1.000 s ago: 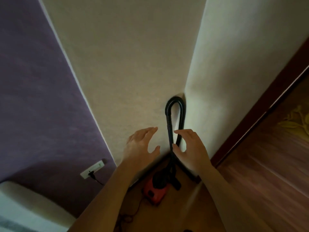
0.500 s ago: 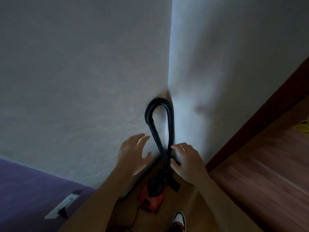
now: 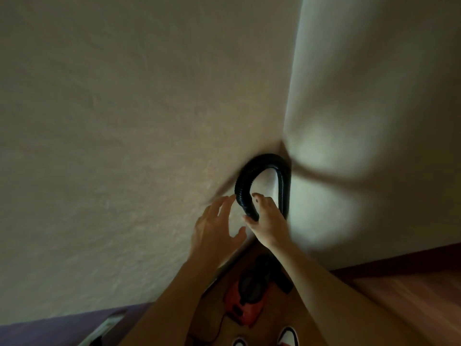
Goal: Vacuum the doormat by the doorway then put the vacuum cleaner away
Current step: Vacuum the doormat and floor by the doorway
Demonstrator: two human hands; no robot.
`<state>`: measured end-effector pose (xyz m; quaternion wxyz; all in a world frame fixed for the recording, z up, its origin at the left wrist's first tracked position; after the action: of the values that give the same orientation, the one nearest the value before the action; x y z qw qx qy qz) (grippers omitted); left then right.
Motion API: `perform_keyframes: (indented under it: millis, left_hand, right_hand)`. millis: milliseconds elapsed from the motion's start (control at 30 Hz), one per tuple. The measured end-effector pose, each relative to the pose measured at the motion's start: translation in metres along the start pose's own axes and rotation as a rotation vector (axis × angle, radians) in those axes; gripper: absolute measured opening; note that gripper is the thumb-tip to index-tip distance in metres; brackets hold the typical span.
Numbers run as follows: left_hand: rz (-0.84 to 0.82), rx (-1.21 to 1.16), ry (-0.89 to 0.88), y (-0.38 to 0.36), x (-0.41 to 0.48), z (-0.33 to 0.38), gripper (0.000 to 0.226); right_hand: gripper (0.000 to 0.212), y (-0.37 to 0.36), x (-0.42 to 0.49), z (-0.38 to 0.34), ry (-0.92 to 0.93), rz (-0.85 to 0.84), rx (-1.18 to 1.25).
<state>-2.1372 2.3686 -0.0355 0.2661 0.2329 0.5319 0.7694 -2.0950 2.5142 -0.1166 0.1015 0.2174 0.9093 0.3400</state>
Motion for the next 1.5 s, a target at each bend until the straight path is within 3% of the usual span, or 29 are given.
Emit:
perform_keyframes:
  millis: [133,300,400,633,800,1167,1333,1500]
  left_hand:
    - [-0.025,-0.085,-0.035,-0.007,0.014,-0.004,0.081]
    - [-0.015,-0.094,-0.111,-0.005,0.024,-0.006,0.078]
    - [-0.046,-0.054,-0.237,0.005,0.022,-0.001,0.083]
    - [-0.136,-0.024,-0.599,0.027,0.016,0.023,0.085]
    - [-0.202,0.131,-0.864,0.024,0.005,0.058,0.087]
    - [-0.206,0.283,-1.358,0.001,-0.042,0.137,0.048]
    - [-0.229,0.245,-1.461,-0.016,-0.065,0.179,0.052]
    - [-0.319,0.134,-1.429,-0.047,-0.091,0.221,0.06]
  right_hand:
    - [0.041,-0.015,0.017,0.003,0.042,0.094,0.154]
    - [0.035,-0.02,0.013,0.012,0.07,0.095,0.347]
    - [0.032,-0.008,-0.008,0.014,0.065,0.111,0.349]
    - [0.031,0.012,-0.068,0.021,-0.001,-0.023,0.418]
    - [0.026,0.02,-0.108,0.03,-0.119,-0.072,0.424]
    - [0.054,0.043,-0.204,0.05,-0.24,-0.055,0.446]
    - [0.031,0.062,-0.252,0.065,-0.322,-0.024,0.439]
    - [0.022,0.075,-0.312,0.097,-0.429,0.136,0.531]
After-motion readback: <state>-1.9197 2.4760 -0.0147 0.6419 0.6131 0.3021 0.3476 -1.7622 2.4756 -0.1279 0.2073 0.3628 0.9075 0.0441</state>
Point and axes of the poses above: each hand's wrist, its own x-axis towards the middle knuckle, its own y-axis out of the back of the hand, z = x × y, the point moved 5 cm from there along x, towards the middle knuckle, and after that the axes turned 4 degrees about x, right-handed, at the moved point
